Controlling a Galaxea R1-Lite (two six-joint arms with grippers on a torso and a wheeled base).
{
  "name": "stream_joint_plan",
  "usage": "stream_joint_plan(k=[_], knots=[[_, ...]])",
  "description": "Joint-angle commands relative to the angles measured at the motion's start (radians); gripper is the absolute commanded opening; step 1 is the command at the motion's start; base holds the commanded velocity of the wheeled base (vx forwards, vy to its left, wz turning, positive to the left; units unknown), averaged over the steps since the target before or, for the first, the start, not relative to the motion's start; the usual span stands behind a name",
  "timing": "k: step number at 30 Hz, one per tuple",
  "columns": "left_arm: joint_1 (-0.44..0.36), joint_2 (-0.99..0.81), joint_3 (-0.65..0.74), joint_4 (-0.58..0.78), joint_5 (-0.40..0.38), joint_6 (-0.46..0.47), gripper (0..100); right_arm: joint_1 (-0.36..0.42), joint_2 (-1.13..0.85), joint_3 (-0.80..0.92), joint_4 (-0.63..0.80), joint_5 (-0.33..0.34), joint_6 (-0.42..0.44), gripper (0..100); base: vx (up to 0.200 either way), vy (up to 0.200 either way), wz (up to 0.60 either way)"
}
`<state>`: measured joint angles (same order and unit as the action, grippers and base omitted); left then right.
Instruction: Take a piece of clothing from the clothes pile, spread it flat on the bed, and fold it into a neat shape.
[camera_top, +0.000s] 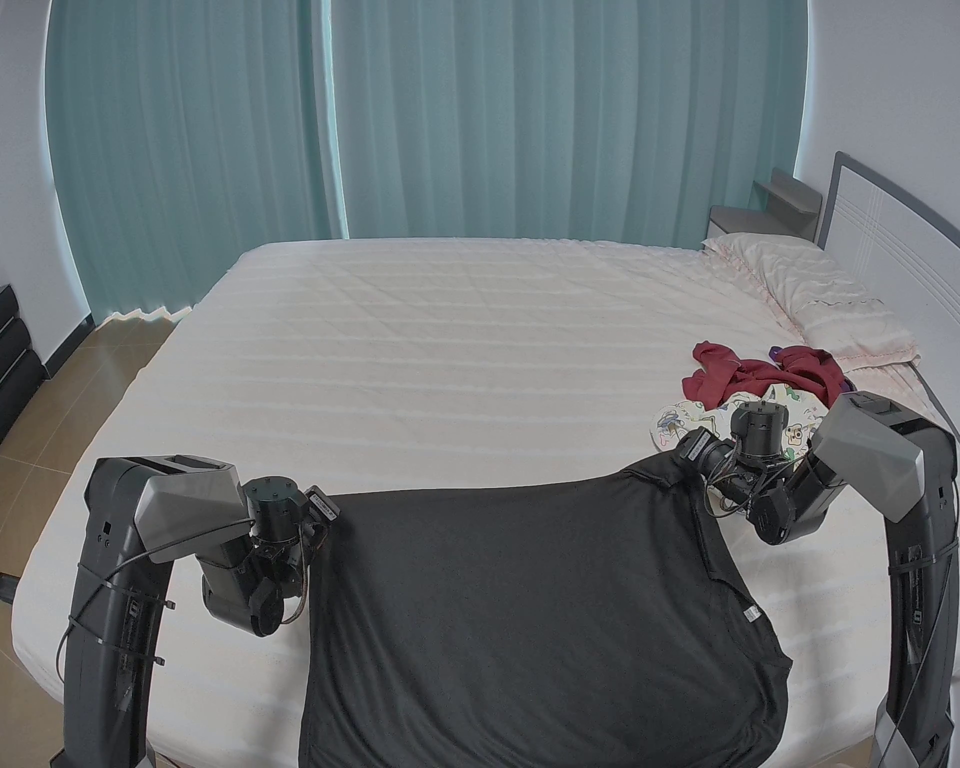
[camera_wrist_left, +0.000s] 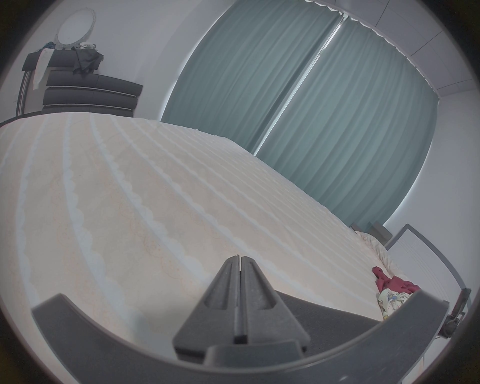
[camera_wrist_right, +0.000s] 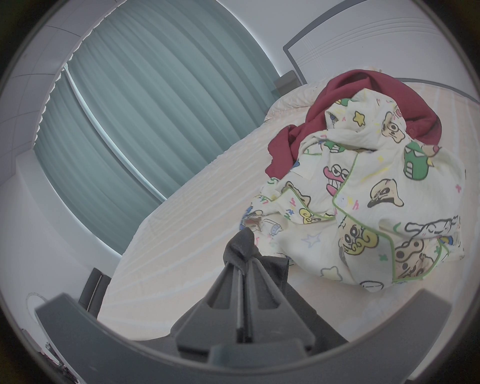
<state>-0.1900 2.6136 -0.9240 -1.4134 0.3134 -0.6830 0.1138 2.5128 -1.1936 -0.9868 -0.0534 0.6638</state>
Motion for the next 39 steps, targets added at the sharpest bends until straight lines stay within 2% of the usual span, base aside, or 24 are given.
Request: stream_joint_plan(k=[1,2,3,4,13,15,18,19,20,25,31,39], knots=[[0.007,0.026,-0.024,-0.001,-0.002,0.000,0,0.001,0.052,-0.020,0.000,-0.006,-0.003,0,0.000,0.000,0.00],[0.007,0.028,-0.025,0.001,-0.002,0.000,0,0.003,0.054,-0.020,0.002,-0.006,-0.003,100,0.000,0.000,0.00],[0.007,0.028,-0.025,0.002,-0.004,0.000,0,0.003,0.057,-0.020,0.002,-0.005,-0.003,100,0.000,0.000,0.00],[0.004,0.031,-0.025,0.002,-0.005,0.002,100,0.003,0.064,-0.021,0.005,-0.005,-0.003,100,0.000,0.000,0.00],[0.006,0.040,-0.024,-0.001,-0.002,0.002,100,0.009,0.083,-0.021,0.007,-0.006,0.005,100,0.000,0.000,0.00],[0.011,0.036,-0.019,-0.002,0.004,0.000,100,-0.017,0.038,-0.026,0.000,-0.006,0.033,100,0.000,0.000,0.00],[0.009,0.028,-0.002,-0.015,0.006,-0.001,100,-0.014,-0.015,-0.015,0.016,-0.003,0.119,100,0.000,0.000,0.00],[0.009,0.028,-0.002,-0.015,0.006,-0.001,100,-0.014,-0.015,-0.015,0.016,-0.003,0.119,100,0.000,0.000,0.00],[0.006,0.014,0.022,-0.035,0.006,-0.004,100,0.000,-0.040,-0.007,0.027,0.003,0.169,100,0.000,0.000,0.00],[-0.005,-0.033,0.099,-0.119,0.000,-0.024,100,0.040,-0.065,0.002,0.037,-0.002,0.207,100,0.000,0.000,0.00],[-0.025,-0.032,0.125,-0.153,-0.008,-0.026,100,0.093,-0.042,0.039,0.076,0.000,0.212,100,0.000,0.000,0.00],[-0.025,-0.029,0.131,-0.153,-0.008,-0.032,100,0.090,-0.023,0.060,0.163,-0.005,0.211,100,0.000,0.000,0.00]])
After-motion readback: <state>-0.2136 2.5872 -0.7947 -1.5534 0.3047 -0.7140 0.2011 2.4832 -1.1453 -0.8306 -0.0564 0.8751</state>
